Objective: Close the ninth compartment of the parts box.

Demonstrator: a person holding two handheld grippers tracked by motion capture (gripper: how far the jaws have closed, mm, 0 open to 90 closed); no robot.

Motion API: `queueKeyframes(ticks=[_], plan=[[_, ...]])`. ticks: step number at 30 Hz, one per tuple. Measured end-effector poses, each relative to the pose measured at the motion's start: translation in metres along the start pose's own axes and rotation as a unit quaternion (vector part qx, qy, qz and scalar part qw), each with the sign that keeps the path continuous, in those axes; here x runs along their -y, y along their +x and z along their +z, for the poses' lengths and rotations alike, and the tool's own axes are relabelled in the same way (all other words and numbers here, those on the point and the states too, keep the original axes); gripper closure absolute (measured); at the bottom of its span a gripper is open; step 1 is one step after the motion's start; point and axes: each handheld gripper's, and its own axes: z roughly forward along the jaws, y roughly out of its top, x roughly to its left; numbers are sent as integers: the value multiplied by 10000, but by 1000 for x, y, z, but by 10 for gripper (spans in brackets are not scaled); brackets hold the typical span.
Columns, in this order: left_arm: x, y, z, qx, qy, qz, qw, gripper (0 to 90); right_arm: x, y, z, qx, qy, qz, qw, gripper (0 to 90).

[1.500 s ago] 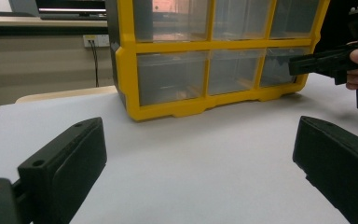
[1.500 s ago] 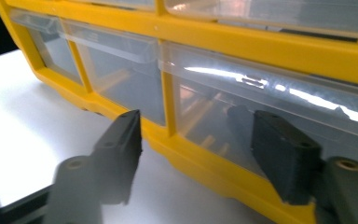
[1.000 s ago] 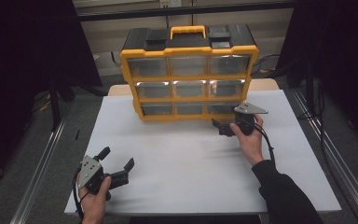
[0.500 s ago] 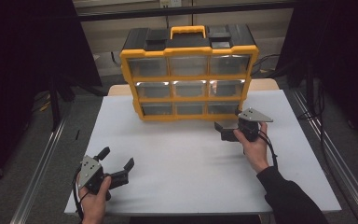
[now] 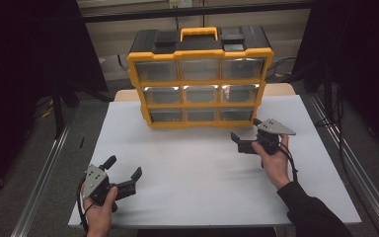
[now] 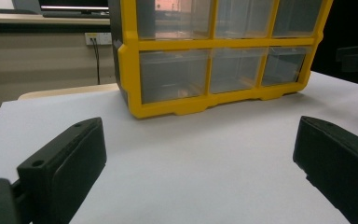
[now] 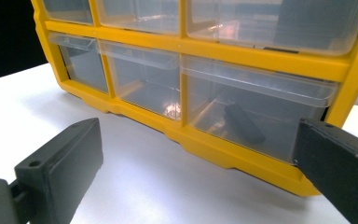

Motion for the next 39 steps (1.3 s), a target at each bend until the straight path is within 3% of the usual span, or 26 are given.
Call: queueKeyframes(ticks=[26,31,39], plan=[[0,0,-1,-46,-30,-14,10000,26,8,6,-45,164,-301,119,9993,3],[0,0,-1,-28,-26,-19,10000,26,10,5,-51,295,-337,32,9990,3],[0,0,-1,-58,-14,-16,10000,26,13,2,-66,414,-452,83,9981,3]])
